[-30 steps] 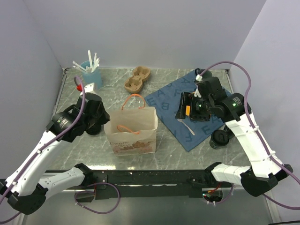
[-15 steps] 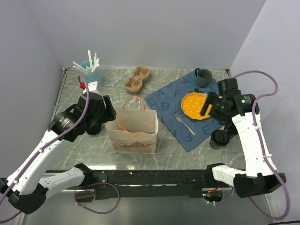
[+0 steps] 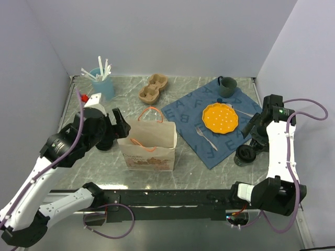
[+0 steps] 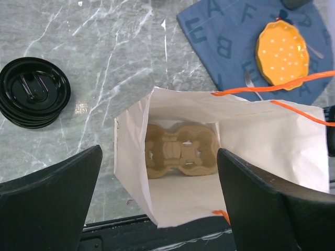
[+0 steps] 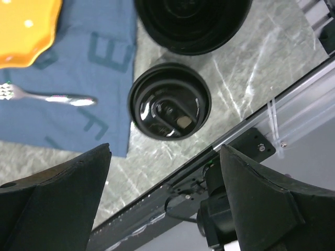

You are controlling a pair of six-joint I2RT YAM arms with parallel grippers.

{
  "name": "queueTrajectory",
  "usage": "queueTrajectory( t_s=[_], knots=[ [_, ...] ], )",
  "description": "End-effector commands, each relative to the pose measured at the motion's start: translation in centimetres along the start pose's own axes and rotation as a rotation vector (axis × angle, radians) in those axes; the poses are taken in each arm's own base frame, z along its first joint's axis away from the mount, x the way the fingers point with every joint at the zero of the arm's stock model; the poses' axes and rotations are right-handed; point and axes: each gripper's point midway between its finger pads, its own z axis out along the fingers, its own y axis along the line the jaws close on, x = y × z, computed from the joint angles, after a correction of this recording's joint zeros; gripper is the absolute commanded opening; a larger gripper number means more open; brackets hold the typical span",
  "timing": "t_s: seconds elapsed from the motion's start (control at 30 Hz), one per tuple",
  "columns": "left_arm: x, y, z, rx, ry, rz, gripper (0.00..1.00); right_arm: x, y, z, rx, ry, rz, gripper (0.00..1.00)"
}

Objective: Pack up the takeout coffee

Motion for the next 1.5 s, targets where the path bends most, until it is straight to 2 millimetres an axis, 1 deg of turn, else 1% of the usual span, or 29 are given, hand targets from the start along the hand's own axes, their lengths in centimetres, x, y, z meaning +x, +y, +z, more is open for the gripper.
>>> queueTrajectory(
  t_s=[0.0, 0.1, 0.13, 0.17, 0.27, 0.33, 0.4, 0.5, 0.77, 0.93, 1.13, 1.37, 1.47],
  knots=[
    [-0.4, 0.1, -1.7, 0.031, -0.032, -0.029, 0.96, -0.7, -0.6, 1.6, 0.034, -0.035, 0.021, 0.93],
    [-1.0, 0.6, -2.6, 0.028, -0.075, -0.042, 0.97, 0.6, -0.1, 3.2, 0.013, 0.008, 0.038, 0.93],
    [-1.0, 0.7, -2.7, 0.028, -0.081, -0.040, 0.97, 0.7, 0.1, 3.5, 0.002, 0.004, 0.042, 0.92],
    [-1.1, 0.8, -2.8, 0.025, -0.087, -0.043, 0.97, 1.0, 0.2, 4.2, -0.004, 0.007, 0.041, 0.91],
    [-0.9, 0.9, -3.1, 0.024, -0.083, -0.048, 0.97, 1.7, 0.1, 5.0, -0.004, 0.019, 0.048, 0.87],
    [-0.6, 1.0, -3.0, 0.027, -0.074, -0.049, 0.97, 1.7, -0.2, 5.3, 0.015, 0.021, 0.051, 0.85],
    [-0.4, 1.0, -3.0, 0.029, -0.069, -0.051, 0.97, 1.6, -0.5, 5.4, 0.035, 0.011, 0.060, 0.84],
    [-0.1, 1.2, -3.0, 0.029, -0.066, -0.049, 0.97, 1.4, -0.3, 5.5, 0.026, 0.002, 0.059, 0.83],
    [0.3, 1.6, -3.1, 0.021, -0.061, -0.050, 0.97, 2.0, -0.2, 5.6, 0.016, 0.024, 0.070, 0.84],
    [0.6, 1.8, -3.1, 0.020, -0.054, -0.054, 0.97, 2.4, -0.3, 6.2, 0.033, 0.047, 0.064, 0.80],
    [1.0, 2.1, -3.1, 0.014, -0.053, -0.052, 0.97, 2.5, -0.5, 6.5, 0.045, 0.050, 0.054, 0.77],
    [1.1, 2.4, -3.1, 0.005, -0.053, -0.046, 0.97, 3.5, -0.6, 7.2, 0.046, 0.081, 0.047, 0.79],
    [1.0, 2.4, -3.0, 0.005, -0.056, -0.042, 0.97, 3.6, -0.7, 7.3, 0.051, 0.083, 0.046, 0.79]
  ],
)
